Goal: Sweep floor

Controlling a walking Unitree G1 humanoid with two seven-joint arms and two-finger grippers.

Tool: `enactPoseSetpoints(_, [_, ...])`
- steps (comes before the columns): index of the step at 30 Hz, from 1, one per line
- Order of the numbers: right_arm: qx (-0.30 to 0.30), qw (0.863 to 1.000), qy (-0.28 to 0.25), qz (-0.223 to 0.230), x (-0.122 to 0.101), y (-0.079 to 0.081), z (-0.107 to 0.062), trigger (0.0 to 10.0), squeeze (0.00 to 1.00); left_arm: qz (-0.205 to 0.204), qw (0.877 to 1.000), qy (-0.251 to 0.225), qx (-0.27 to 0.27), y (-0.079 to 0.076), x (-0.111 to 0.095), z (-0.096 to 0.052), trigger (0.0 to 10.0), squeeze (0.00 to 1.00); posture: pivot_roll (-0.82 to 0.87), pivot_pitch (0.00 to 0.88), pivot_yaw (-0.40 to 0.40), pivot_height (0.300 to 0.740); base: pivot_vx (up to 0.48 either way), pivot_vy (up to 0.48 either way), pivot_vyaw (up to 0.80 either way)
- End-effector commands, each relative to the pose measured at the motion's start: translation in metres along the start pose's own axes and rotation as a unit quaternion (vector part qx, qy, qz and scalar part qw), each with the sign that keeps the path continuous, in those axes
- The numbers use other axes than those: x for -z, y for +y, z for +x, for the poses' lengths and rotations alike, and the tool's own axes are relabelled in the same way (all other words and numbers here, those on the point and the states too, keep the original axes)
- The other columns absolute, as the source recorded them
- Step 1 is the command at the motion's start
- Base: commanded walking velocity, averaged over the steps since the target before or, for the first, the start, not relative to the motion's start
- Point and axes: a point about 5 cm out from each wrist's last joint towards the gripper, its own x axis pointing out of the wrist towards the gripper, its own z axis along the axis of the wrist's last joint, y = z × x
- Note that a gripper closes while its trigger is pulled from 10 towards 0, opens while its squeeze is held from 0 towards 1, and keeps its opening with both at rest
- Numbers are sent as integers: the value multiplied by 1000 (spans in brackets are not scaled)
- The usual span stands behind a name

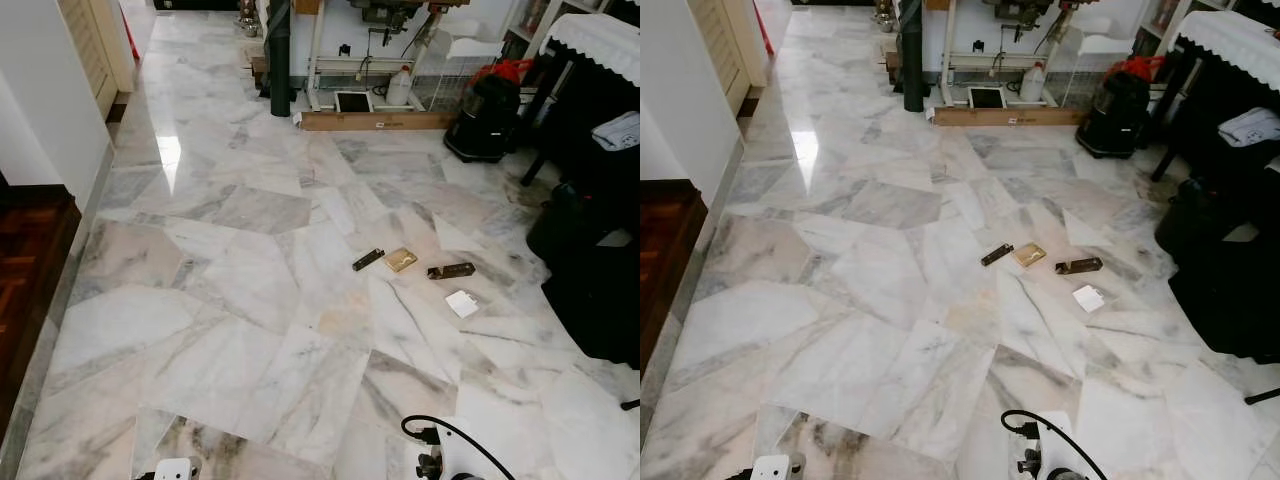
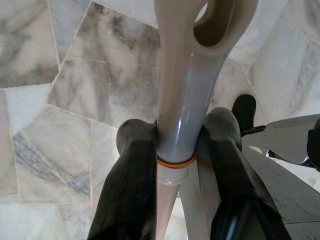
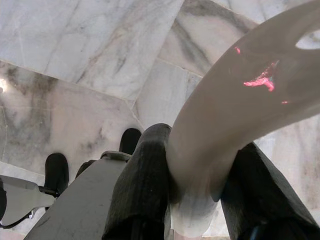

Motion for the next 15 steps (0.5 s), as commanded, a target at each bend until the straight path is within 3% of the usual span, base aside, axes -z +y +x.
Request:
enactPoseSetpoints(1, [6,1000,14,12,8,-3,-1,10000,0,-23,1000,4,-7,-1,7,-1,10000,0,58,57,-105,740,0,0,0])
enactPoseSetpoints(7, [16,999,8,50,9,0,-1,10000,0,-27,1000,-3,-12,6,-2,0,10000,0,79,38,-66,740,0,0,0])
enactPoseSetpoints(15, [14,998,17,56,14,11,0,10000,0,-19,999,-17,-23,21,-17,1,10000,0,69,15,-16,740,0,0,0])
